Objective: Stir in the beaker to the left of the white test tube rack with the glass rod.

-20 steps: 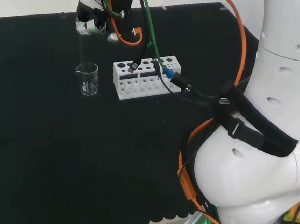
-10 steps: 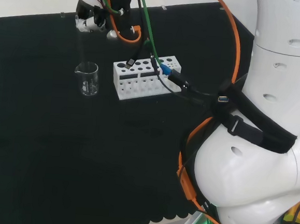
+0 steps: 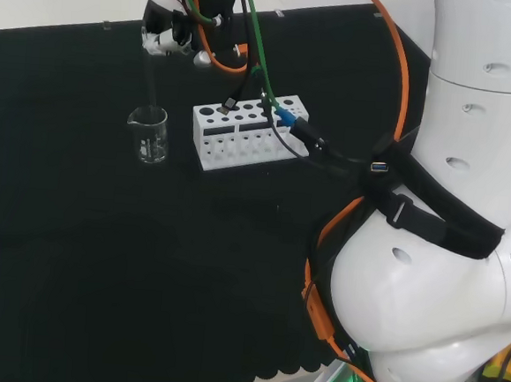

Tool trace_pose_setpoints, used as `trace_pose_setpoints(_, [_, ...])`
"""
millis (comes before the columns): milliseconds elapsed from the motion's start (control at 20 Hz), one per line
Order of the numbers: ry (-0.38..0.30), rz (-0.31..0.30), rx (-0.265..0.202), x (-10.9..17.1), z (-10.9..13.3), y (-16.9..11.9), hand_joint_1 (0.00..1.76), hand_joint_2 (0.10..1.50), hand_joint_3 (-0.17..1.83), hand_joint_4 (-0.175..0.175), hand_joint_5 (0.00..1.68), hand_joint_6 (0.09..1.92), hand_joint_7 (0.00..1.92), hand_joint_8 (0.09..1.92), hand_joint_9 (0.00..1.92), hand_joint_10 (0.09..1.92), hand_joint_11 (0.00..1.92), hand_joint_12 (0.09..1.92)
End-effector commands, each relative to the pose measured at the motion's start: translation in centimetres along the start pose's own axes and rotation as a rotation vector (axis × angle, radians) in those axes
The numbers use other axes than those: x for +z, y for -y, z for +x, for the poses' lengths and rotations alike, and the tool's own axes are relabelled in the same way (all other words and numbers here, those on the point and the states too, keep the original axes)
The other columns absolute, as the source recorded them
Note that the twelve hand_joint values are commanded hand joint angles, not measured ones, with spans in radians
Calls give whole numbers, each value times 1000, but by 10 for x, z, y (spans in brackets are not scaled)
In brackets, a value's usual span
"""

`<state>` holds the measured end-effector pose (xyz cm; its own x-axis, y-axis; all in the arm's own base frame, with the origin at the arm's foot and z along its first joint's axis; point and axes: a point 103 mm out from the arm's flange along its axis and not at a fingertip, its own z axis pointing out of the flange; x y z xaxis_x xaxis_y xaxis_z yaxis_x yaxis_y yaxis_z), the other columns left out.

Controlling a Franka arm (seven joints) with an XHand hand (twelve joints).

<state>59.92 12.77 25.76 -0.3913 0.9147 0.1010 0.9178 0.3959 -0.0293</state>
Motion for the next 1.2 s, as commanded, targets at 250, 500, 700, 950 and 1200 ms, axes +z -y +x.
trace_pose_setpoints(250, [5,4,-22,4,22,9,1314,1072,-175,-175,1243,567,1288,590,1778,398,1676,627])
trace_pose_setpoints(500, [-16,9,-31,8,27,-2,1314,1072,-175,-175,1244,566,1288,589,1779,396,1676,627])
trace_pose_setpoints(700, [-33,10,-46,11,31,-11,1314,1072,-175,-175,1244,566,1289,589,1779,395,1676,627])
trace_pose_setpoints(950, [-26,6,-58,6,32,-21,1314,1072,-175,-175,1244,565,1289,588,1779,393,1676,627])
trace_pose_setpoints(1200, [-18,8,-45,5,25,-23,1314,1072,-175,-175,1245,564,1289,587,1780,392,1676,628])
